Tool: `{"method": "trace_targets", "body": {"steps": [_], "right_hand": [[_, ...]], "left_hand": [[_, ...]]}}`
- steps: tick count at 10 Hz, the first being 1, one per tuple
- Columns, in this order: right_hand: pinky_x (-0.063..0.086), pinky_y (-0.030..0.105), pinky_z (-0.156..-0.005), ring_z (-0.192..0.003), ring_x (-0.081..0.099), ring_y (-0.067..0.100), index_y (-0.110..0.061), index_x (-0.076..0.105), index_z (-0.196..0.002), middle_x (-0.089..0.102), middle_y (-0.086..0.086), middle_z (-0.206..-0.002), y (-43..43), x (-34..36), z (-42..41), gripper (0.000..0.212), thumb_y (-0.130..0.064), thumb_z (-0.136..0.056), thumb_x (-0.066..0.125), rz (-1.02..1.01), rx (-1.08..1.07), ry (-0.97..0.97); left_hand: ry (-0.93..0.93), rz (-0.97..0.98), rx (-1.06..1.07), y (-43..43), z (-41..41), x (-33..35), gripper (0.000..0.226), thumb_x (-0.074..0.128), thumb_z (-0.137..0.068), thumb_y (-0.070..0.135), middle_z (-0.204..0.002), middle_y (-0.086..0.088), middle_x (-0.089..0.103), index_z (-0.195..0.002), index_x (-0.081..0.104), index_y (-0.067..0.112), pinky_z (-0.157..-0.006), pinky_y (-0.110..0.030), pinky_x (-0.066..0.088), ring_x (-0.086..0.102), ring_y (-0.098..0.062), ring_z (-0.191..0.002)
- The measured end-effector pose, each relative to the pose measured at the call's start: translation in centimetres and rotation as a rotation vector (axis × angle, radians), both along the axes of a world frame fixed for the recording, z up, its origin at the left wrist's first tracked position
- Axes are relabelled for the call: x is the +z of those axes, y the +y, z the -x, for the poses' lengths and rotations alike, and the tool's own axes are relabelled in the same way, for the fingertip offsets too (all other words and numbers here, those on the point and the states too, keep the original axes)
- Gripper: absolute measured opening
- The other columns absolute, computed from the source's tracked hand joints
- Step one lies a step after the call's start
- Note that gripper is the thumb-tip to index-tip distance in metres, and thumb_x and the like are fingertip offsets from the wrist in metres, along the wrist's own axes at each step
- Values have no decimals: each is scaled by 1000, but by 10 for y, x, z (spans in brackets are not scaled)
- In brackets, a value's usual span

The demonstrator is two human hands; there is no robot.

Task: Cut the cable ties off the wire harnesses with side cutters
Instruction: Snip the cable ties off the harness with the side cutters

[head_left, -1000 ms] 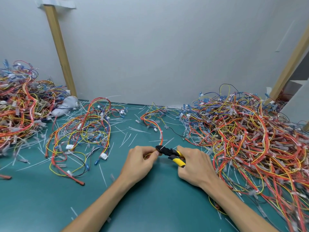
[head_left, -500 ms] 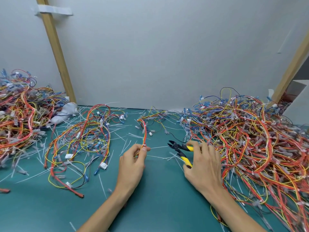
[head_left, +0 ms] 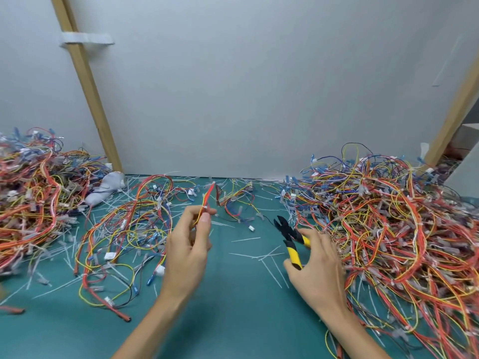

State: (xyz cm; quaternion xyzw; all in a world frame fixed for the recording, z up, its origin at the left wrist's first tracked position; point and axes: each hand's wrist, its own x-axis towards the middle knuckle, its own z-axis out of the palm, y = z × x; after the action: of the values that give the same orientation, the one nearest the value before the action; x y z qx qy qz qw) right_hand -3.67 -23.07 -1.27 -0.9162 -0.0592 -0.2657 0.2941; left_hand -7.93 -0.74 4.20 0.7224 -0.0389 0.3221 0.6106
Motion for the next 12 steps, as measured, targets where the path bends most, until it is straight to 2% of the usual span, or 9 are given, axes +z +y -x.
{"method": "trace_targets", "body": {"steps": [1,3,4,5,6,8,9,10,12], "right_hand": [[39,28,-79,-99,51,13,-32,51,-117,48,-14,-103,-2,0,-1,57,-23,-68,78,-90,21,29],[41,29,-85,-100,55,10,-31,54,-123,63,-8,-108,-5,0,-2,47,-30,-78,70,-436,52,47],[40,40,-89,-107,54,28,-23,50,-125,62,-1,-113,-9,-1,-3,48,-31,-82,70,-438,45,113],[40,36,-87,-101,52,17,-29,51,-127,58,-6,-110,-8,0,-1,54,-25,-80,76,-385,90,149],[35,10,-70,-88,52,-9,-49,47,-100,57,-17,-90,-5,5,2,48,-20,-78,78,-377,138,122],[34,6,-68,-93,43,-25,-68,42,-99,52,-26,-89,-5,7,2,66,-17,-78,79,-413,149,127],[32,17,-74,-92,46,-19,-44,51,-117,49,-28,-93,-7,2,1,51,-25,-79,79,-426,136,160],[32,29,-87,-99,46,0,-22,46,-137,51,-19,-105,-8,2,1,70,-44,-76,72,-439,110,211],[33,31,-89,-108,49,16,-19,47,-134,55,-6,-113,-7,6,3,63,-38,-79,73,-406,86,196]], "left_hand": [[-49,-158,-132,-1,7,30,21,46,-97,36,-59,5,29,-105,61,24,-48,-37,24,26,-21,-51],[14,-842,-638,12,51,4,23,44,-96,53,-71,20,49,-103,61,39,-63,-12,36,46,6,-66],[-74,-549,-671,-4,71,-29,47,32,-82,75,-67,18,48,-79,60,37,-74,-2,30,47,12,-78],[506,-81,-320,7,76,-49,44,39,-101,34,-110,-22,61,-106,63,-3,-109,-7,11,54,-15,-113],[338,-653,-424,36,76,-37,21,50,-96,46,-112,24,63,-104,68,39,-91,-4,35,53,4,-111],[530,-449,-248,29,16,-14,15,56,-96,21,-85,15,73,-97,67,32,-81,-24,53,68,-1,-82],[612,-382,-167,12,-25,-20,18,50,-98,13,-90,7,74,-102,64,24,-87,-30,53,68,-3,-82],[561,-483,-139,-18,-60,-27,22,51,-99,19,-113,4,68,-119,61,19,-92,-18,43,61,-7,-100],[580,-601,-189,-52,-98,-16,21,59,-94,33,-110,4,69,-107,69,20,-95,-28,43,55,-16,-110]]}}
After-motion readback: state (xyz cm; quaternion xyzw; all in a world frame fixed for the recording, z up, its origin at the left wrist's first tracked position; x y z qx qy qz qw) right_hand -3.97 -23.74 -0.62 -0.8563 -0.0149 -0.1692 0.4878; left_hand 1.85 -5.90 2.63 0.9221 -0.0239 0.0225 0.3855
